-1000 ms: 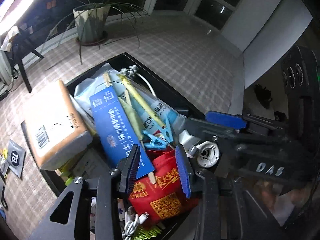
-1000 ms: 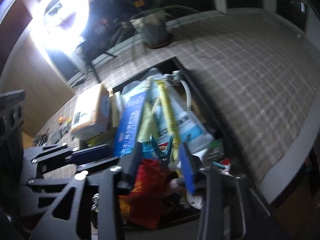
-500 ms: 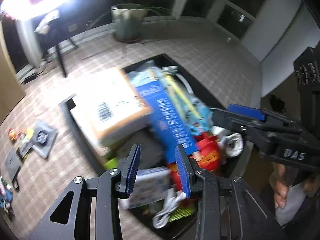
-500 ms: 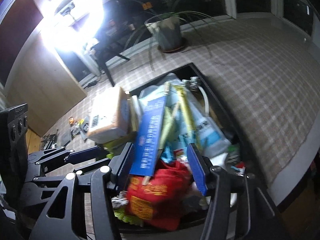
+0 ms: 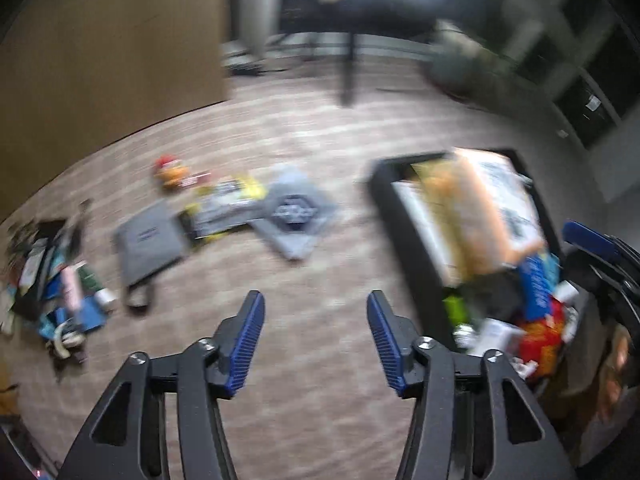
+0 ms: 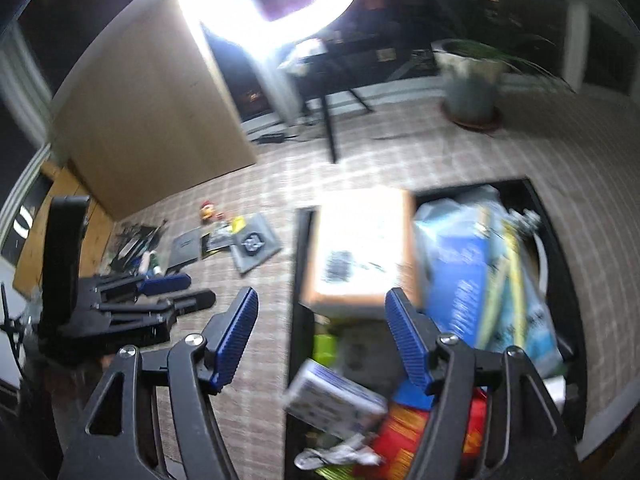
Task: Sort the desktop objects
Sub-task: 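Move the left tool back toward the figurine and grey pouch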
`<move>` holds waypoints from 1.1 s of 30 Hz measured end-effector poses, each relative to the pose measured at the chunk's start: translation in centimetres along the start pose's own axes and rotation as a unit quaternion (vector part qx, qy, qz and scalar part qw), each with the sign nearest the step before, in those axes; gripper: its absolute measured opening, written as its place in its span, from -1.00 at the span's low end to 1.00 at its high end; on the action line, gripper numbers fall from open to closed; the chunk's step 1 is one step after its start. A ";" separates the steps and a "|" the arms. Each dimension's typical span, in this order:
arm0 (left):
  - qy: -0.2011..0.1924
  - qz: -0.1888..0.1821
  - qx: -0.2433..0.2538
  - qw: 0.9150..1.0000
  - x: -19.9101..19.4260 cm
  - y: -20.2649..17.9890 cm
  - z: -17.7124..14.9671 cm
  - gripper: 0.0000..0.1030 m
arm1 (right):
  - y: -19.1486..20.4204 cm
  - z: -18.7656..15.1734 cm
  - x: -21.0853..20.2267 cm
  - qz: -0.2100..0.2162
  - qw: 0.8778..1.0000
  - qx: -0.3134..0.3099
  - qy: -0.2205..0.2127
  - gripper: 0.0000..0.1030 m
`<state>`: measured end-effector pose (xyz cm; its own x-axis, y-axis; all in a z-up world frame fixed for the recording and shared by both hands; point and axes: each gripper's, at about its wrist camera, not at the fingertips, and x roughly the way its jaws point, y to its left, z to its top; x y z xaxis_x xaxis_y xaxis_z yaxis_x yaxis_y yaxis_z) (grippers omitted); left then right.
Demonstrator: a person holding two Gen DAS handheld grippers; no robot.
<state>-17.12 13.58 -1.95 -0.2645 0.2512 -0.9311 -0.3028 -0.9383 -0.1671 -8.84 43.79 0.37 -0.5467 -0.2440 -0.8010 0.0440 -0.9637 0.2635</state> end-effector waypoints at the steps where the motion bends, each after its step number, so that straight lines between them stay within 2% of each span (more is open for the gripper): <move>1: 0.005 0.004 -0.013 1.000 0.2 1.3 0.2 0.09 | 1.1 0.6 0.8 0.003 1.000 -0.016 0.006 0.32; 4: 0.024 0.015 -0.054 0.998 1.2 5.1 0.9 0.11 | 3.8 2.0 3.3 0.015 0.998 -0.050 0.027 0.45; 9: 0.061 0.036 -0.127 0.989 3.4 10.6 1.8 0.14 | 8.1 4.0 9.2 0.038 0.991 -0.092 0.094 0.50; 13: 0.074 0.030 -0.166 0.983 5.1 12.9 2.6 0.14 | 10.4 5.3 14.8 0.030 0.981 -0.116 0.153 0.50; 16: 0.078 0.014 -0.194 0.978 6.2 14.2 3.1 0.16 | 11.3 5.7 18.2 0.010 0.974 -0.132 0.184 0.50; 19: 0.090 0.016 -0.212 0.973 7.6 15.1 3.4 0.16 | 11.7 6.0 21.2 -0.012 0.968 -0.141 0.207 0.50; 21: 0.095 0.019 -0.219 0.971 8.0 15.3 3.6 0.16 | 11.9 6.1 22.8 -0.013 0.965 -0.141 0.219 0.50; 25: 0.090 0.035 -0.216 0.972 8.7 15.2 4.2 0.33 | 12.4 6.2 24.8 -0.019 0.961 -0.151 0.230 0.50; 29: 0.093 0.049 -0.215 0.971 9.2 15.0 4.4 0.34 | 13.0 6.2 26.4 -0.037 0.956 -0.168 0.239 0.50; 32: 0.094 0.092 -0.195 0.972 9.7 14.6 4.3 0.34 | 13.1 6.2 27.2 -0.053 0.952 -0.179 0.242 0.50; 33: 0.099 0.095 -0.195 0.971 9.9 14.7 4.1 0.34 | 13.0 6.1 27.5 -0.060 0.951 -0.183 0.243 0.50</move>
<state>-27.96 3.28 -12.33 -0.0896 0.0504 -0.9947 0.1141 -0.9916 -0.0605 -28.40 25.21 -14.89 -0.1185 -0.0655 -0.9908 0.3433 -0.9390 0.0210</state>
